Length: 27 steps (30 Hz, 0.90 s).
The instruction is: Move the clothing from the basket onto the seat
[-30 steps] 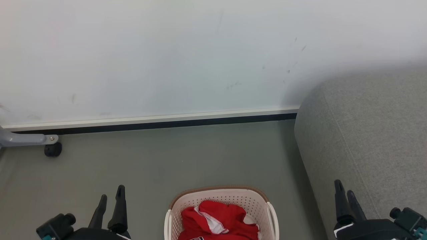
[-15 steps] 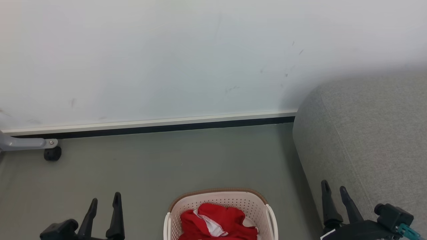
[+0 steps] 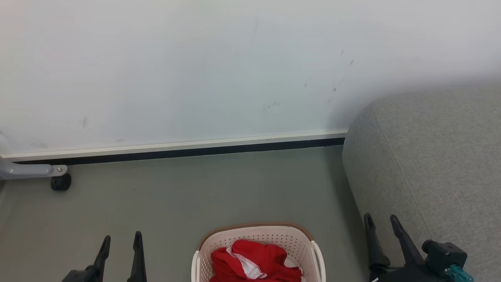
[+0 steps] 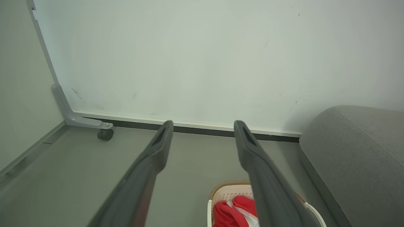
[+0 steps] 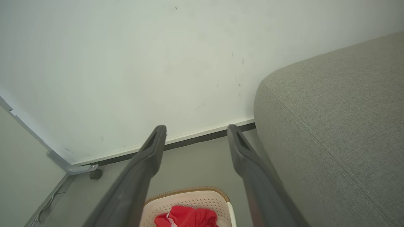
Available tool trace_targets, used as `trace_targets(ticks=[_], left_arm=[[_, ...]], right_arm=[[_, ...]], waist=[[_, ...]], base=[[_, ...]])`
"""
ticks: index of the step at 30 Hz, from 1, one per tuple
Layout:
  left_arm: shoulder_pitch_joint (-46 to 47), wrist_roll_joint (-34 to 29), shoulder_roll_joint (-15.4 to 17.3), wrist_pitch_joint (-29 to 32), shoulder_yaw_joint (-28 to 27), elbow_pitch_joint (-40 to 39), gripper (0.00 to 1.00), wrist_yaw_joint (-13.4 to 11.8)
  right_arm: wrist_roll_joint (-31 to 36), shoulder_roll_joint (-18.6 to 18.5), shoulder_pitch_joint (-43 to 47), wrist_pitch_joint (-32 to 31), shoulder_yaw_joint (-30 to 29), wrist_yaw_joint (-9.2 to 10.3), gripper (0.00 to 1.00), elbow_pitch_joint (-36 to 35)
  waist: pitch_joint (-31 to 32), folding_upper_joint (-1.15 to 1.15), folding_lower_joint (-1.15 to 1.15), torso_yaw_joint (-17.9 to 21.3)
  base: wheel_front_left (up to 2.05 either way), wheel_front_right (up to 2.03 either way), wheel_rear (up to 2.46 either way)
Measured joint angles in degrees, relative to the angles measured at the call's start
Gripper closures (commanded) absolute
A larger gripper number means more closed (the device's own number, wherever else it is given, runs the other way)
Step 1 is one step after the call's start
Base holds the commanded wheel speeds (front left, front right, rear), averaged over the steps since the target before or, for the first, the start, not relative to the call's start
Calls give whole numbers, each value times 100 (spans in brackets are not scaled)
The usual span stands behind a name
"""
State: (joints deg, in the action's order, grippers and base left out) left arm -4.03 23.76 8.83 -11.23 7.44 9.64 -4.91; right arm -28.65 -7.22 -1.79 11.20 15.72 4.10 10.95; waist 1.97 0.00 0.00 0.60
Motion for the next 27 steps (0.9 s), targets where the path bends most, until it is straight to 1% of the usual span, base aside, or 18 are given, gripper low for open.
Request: trace_targets(ticks=[15, 25, 27], left_arm=[[-138, -1091, 22, -309, 78, -89, 0, -202], [-142, -1105, -2, -309, 62, -67, 0, -204], [-142, -1105, -5, -309, 60, -65, 0, -167]], right_arm=[[1105, -63, 0, 309, 379, 201, 0, -133], [1131, -81, 0, 309, 372, 201, 0, -123], [1131, -81, 0, 309, 372, 201, 0, -122]], waist=[[-11, 0, 0, 24], [-42, 0, 0, 32], [-45, 0, 0, 33]], base=[[0, 0, 0], [0, 0, 0], [0, 0, 0]])
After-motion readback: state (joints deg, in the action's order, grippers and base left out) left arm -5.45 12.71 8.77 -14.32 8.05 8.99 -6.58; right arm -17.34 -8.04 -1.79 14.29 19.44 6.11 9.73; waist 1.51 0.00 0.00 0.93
